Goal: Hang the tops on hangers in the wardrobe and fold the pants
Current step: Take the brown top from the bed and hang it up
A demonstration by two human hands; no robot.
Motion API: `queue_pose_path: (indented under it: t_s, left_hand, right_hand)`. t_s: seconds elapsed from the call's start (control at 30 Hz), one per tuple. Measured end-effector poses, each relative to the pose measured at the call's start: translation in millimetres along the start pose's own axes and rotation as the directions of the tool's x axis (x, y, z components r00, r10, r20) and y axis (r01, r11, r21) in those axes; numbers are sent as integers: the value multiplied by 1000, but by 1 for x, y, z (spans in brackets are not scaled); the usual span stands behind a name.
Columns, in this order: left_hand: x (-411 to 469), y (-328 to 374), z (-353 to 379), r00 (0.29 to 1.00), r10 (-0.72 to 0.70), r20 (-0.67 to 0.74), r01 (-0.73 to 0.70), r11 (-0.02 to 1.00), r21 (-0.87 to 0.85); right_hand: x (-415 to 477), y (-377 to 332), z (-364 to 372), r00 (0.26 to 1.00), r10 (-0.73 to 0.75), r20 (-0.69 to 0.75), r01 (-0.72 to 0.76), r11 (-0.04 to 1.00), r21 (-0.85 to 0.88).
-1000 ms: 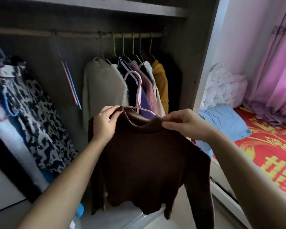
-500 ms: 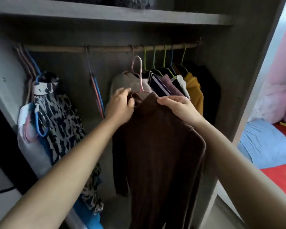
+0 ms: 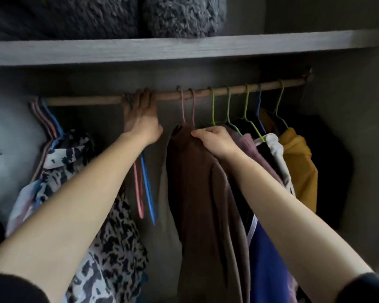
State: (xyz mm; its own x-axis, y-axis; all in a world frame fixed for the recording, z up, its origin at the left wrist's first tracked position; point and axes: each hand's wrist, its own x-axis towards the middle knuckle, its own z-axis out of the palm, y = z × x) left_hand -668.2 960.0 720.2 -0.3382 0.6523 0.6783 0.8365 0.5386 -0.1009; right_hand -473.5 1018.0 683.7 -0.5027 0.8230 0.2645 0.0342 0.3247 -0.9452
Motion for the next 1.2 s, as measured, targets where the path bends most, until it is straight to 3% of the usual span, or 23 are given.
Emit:
queue_pose_path:
  t_s: [0.17, 0.3, 0.43, 0.57, 0.67, 0.8, 0.97, 1.1, 1.2]
  left_hand:
    - [5, -3, 19, 999, 15, -52, -14, 1000, 18]
    - [8, -4, 16, 1000, 9, 27, -10, 1000, 13]
    - [6, -7, -9, 995, 9, 101, 2, 994, -107]
    - [-33, 6, -24, 996, 2, -92, -30, 953, -303]
    - [-79, 37, -22, 974, 82, -212, -160, 909, -384]
    - [-139, 94, -24, 934, 187, -304, -314, 834, -453]
    - [-220, 173, -27, 898, 288, -334, -431, 733, -527]
    - [-306, 245, -19, 892, 430, -138, -405, 628, -664]
    - [-376, 301, -19, 815, 579, 29, -387, 581, -716]
  right_hand:
    - [19, 24, 1, 998, 10, 65, -10, 1000, -7]
    - [19, 28, -3, 996, -52, 75, 62, 988, -144]
    - [-1, 28, -13, 994, -105, 8, 105, 984, -144]
    - [-43, 33, -30, 927, -332, -173, 271, 914, -301]
    - [-89, 55, -52, 834, -472, -286, 286, 813, -507]
    - [-162, 98, -94, 782, -473, -405, 88, 728, -680]
    - [-256, 138, -151, 738, -489, -465, -157, 546, -823]
    - [-348, 176, -196, 701, -358, -617, -438, 466, -769]
    - [-424, 206, -234, 678, -183, -712, -596, 429, -679]
